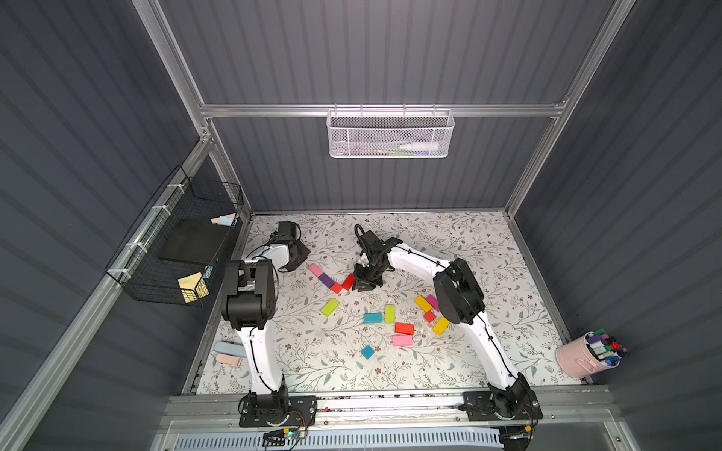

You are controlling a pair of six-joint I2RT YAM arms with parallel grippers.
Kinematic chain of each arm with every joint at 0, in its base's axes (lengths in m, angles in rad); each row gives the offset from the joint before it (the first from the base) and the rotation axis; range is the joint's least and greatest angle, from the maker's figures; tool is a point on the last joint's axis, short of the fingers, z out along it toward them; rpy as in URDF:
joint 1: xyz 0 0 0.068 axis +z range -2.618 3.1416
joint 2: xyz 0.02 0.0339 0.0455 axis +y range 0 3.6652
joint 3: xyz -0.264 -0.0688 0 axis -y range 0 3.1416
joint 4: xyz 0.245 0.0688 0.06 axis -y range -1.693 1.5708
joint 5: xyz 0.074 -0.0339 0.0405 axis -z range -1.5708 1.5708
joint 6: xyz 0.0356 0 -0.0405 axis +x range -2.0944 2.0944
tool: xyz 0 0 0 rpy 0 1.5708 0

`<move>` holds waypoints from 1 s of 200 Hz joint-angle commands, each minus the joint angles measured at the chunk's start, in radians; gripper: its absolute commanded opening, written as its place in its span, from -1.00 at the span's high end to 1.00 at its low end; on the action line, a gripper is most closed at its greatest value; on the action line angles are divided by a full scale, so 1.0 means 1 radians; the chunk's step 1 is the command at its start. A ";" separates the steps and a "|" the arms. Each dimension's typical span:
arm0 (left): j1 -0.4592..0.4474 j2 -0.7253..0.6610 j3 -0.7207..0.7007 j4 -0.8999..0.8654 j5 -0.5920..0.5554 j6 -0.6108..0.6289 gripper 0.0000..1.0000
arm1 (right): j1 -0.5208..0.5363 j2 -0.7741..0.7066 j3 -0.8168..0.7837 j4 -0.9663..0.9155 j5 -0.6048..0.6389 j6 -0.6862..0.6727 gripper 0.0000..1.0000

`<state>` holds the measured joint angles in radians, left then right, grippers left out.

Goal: Assemble the letter v with building blocks
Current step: Adjust the building block at the center of the board.

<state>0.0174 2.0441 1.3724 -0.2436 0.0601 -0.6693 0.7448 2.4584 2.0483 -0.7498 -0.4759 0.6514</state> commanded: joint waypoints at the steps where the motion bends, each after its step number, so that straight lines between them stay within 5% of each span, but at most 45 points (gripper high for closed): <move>1: 0.009 -0.026 -0.006 0.000 0.009 0.019 0.72 | -0.005 0.049 0.042 -0.026 0.006 0.013 0.50; 111: 0.010 -0.028 -0.007 0.008 0.027 0.025 0.72 | -0.007 0.097 0.119 -0.071 0.007 -0.006 0.50; 147: 0.012 -0.041 -0.011 0.013 0.029 0.024 0.72 | -0.002 -0.004 0.072 -0.121 0.079 -0.053 0.56; 200: 0.016 -0.108 -0.020 0.049 0.066 0.030 0.72 | -0.013 -0.081 0.164 -0.256 0.329 -0.252 0.07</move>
<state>0.0250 2.0083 1.3605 -0.2195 0.1093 -0.6617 0.7422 2.3981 2.1334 -0.8955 -0.2916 0.4938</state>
